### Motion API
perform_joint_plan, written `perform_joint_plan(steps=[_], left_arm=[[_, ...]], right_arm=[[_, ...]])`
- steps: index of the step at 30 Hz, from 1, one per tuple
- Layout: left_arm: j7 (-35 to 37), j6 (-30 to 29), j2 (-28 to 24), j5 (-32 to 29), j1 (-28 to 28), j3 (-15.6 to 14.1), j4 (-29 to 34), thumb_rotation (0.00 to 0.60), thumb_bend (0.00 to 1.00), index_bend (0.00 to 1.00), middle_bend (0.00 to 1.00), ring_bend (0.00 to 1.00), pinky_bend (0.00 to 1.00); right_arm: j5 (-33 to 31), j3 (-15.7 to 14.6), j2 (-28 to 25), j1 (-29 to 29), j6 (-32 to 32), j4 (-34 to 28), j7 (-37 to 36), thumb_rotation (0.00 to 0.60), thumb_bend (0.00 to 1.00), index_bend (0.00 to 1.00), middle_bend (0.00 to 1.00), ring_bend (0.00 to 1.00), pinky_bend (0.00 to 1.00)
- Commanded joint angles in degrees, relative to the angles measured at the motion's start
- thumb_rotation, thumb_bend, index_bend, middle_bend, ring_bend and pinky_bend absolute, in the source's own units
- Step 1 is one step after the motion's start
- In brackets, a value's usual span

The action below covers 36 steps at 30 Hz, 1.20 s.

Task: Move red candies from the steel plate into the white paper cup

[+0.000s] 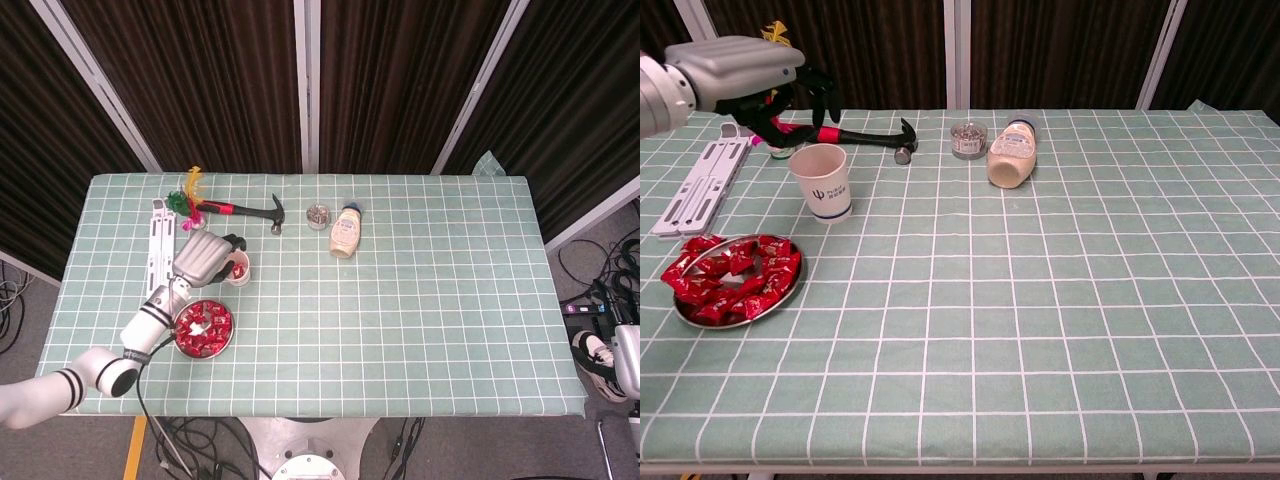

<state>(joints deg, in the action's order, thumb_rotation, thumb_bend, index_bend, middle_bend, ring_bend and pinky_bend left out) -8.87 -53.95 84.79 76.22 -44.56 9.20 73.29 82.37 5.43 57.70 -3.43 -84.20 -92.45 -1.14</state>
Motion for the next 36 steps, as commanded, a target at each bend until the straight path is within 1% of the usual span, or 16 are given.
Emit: perform_joint_plan(steps=[1,3,6,7,9,13,17,22,30,36], left_arm=[[2.0,-7.1,-4.8,1.4,5.7,-1.9,4.4,0.6,0.47,0.43,0.52,0.79,1.0],[2.7,-9.1,-6.4,2.2,8.1,-3.5,5.1,0.6,0.44,0.43,0.52,0.79,1.0],[3.6,-10.9,-7.5,3.8,11.2,-6.6,4.8,0.6,0.36,0.44,0.53,0.79,1.0],[3.8,-10.7,-7.4,4.3,12.0,-7.9,4.1,0.6,0.33,0.45,0.53,0.79,1.0],[3.8,-9.8,-6.8,4.7,12.7,-9.3,2.6,0.6,0.31,0.47,0.53,0.79,1.0],[4.1,-6.2,-4.3,4.2,12.9,-10.8,-1.5,0.6,0.31,0.49,0.54,0.79,1.0],[4.1,-3.8,-2.4,3.9,13.2,-11.5,-4.9,0.6,0.31,0.49,0.54,0.79,1.0],[4.6,-3.7,-0.6,4.7,13.6,-11.8,-7.7,0.6,0.27,0.48,0.54,0.79,1.0],[4.4,-1.8,0.5,4.6,13.4,-11.5,-9.4,0.6,0.27,0.44,0.52,0.79,1.0],[3.8,-0.8,0.3,4.2,13.0,-10.8,-9.4,0.6,0.23,0.38,0.46,0.78,1.0]], right_arm=[[0.2,0.0,-0.1,-0.2,0.1,0.1,0.0,0.6,0.1,0.06,0.21,0.08,0.25],[0.4,0.0,0.0,-0.3,0.2,0.1,-0.1,0.6,0.1,0.06,0.21,0.08,0.25],[0.8,-0.1,0.2,-0.4,0.3,0.2,-0.2,0.6,0.1,0.06,0.21,0.08,0.25],[0.9,-0.2,0.3,-0.4,0.2,0.2,-0.2,0.6,0.1,0.06,0.21,0.08,0.26],[1.0,-0.2,0.3,-0.4,0.1,0.1,-0.3,0.6,0.1,0.06,0.21,0.08,0.26],[1.4,-0.4,0.2,-0.3,-0.3,-0.3,0.2,0.6,0.1,0.06,0.21,0.08,0.26],[1.6,-0.5,0.0,0.1,-0.9,-0.8,0.7,0.6,0.1,0.06,0.21,0.08,0.26],[1.6,-0.5,-0.1,0.0,-0.8,-1.6,1.6,0.6,0.1,0.06,0.21,0.08,0.26],[1.5,-0.6,-0.3,0.3,-1.2,-2.4,2.6,0.6,0.1,0.06,0.21,0.08,0.26],[1.5,-0.6,-0.4,0.2,-1.1,-2.8,2.9,0.6,0.1,0.06,0.22,0.08,0.26]])
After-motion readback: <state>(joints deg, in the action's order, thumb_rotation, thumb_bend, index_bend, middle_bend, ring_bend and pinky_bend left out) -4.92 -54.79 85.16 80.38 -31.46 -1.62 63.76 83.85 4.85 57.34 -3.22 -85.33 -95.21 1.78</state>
